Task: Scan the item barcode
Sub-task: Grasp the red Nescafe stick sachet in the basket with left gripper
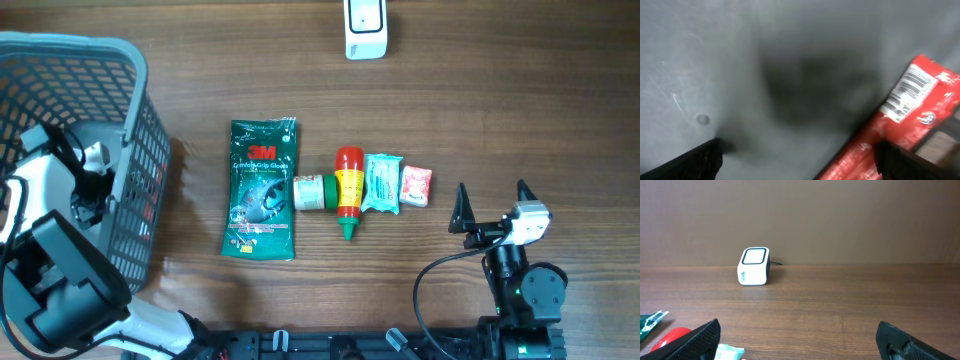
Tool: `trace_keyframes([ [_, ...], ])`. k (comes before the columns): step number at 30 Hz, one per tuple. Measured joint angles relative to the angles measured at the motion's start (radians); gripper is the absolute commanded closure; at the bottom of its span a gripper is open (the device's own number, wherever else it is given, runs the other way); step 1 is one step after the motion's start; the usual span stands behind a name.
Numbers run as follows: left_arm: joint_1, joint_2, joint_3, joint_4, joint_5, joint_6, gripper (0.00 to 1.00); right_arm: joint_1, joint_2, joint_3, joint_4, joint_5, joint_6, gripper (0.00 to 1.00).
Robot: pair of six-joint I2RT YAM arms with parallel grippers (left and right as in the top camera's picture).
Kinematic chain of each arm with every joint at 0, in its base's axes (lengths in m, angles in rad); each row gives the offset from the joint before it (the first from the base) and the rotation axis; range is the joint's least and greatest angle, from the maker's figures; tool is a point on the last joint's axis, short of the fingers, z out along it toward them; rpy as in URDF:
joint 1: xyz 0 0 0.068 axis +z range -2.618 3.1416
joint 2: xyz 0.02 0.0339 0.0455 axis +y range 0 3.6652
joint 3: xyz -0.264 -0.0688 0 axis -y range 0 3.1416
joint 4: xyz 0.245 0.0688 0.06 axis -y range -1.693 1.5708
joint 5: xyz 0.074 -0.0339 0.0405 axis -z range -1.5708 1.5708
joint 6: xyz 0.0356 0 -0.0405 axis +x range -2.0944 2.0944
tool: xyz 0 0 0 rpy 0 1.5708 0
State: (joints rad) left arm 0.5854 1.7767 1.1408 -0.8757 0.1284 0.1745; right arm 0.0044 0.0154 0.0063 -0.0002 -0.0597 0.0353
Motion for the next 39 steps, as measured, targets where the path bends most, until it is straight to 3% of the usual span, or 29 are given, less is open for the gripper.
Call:
trace_keyframes([
  [7, -0.003, -0.007, -0.017, 0.024, -0.110, -0.005, 0.00, 0.000, 0.000, 0.000, 0.000, 0.000, 0.000, 0.00],
  [15, -0.005, -0.028, -0.017, 0.022, -0.495, -0.178, 0.00, 0.000, 0.000, 0.000, 0.000, 0.000, 0.000, 0.00],
  [21, -0.005, -0.029, -0.019, 0.016, -0.617, -0.242, 0.00, 0.000, 0.000, 0.000, 0.000, 0.000, 0.000, 0.00],
  [26, -0.005, -0.099, -0.009, 0.016, -0.560, -0.255, 0.00, 0.000, 0.000, 0.000, 0.000, 0.000, 0.000, 0.00],
  [34, -0.003, -0.176, 0.005, 0.021, -0.211, -0.263, 0.00, 0.000, 0.000, 0.000, 0.000, 0.000, 0.000, 0.00],
  [39, -0.003, -0.176, -0.085, 0.060, -0.167, -0.214, 0.02, 0.000, 0.000, 0.000, 0.000, 0.000, 0.000, 0.00],
])
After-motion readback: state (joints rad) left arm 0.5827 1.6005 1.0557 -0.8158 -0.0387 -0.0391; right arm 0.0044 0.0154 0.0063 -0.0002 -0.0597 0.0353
